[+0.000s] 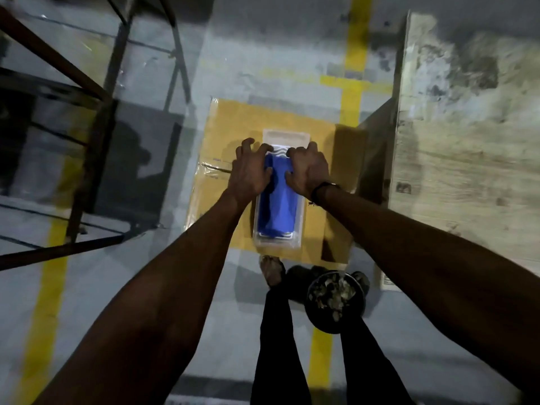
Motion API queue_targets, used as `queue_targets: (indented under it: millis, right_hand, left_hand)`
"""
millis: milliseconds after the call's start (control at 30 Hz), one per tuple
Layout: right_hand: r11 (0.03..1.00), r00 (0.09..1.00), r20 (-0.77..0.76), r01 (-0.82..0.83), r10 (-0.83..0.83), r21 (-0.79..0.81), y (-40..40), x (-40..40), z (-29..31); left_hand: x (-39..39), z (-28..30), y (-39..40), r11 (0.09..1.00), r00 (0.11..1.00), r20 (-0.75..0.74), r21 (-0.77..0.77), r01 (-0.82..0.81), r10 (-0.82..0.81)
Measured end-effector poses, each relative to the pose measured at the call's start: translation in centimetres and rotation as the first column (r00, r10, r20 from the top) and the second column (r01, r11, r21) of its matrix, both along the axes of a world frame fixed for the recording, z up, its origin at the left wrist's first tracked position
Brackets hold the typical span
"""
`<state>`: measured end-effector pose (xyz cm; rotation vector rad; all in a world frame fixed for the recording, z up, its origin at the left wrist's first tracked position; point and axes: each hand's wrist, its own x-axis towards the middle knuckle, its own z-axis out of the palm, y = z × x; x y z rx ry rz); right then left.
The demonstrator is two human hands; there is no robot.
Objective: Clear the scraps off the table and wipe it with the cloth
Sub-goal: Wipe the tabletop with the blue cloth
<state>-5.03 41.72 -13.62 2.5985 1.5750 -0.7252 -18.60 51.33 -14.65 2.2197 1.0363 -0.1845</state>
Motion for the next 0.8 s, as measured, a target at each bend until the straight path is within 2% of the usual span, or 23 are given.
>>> queue_targets:
  millis: [100, 167, 367, 633, 800]
  right_hand:
    - [0.999, 0.992, 0.113, -0.051, 0.052, -0.009, 0.2, -0.6, -0.9]
    - [0.998, 0.991, 0.125, -0.053, 0.050, 0.021, 0.0, -1.0, -1.1]
    - [0.990, 0.998, -0.054, -0.006, 0.014, 0.143, -1.5, -1.2, 1.6]
    - [0.973, 0.984, -0.165, -0.035, 0.074, 0.228, -6.7, -1.1, 10.7]
    - [0.919, 0.931, -0.241, -0.179, 0.273, 0.351, -11.1, 0.8, 18.1]
  left_hand:
    - [-0.2, -0.8, -0.5, 1.000, 0.999, 0.054, -0.024, -0.008, 0.009]
    - [-0.7, -0.7, -0.8, 1.000, 0.996, 0.090, -0.027, -0.006, 0.009]
    - [-2.1, 2.1, -0.9, 0.998, 0.991, 0.134, -0.047, 0.031, -0.025]
    - [-2.8, 10.7, -4.0, 0.972, 0.961, 0.151, -0.006, 0.235, -0.231]
    - [-1.2, 16.4, -6.6, 0.899, 0.893, 0.128, 0.140, 0.414, -0.431]
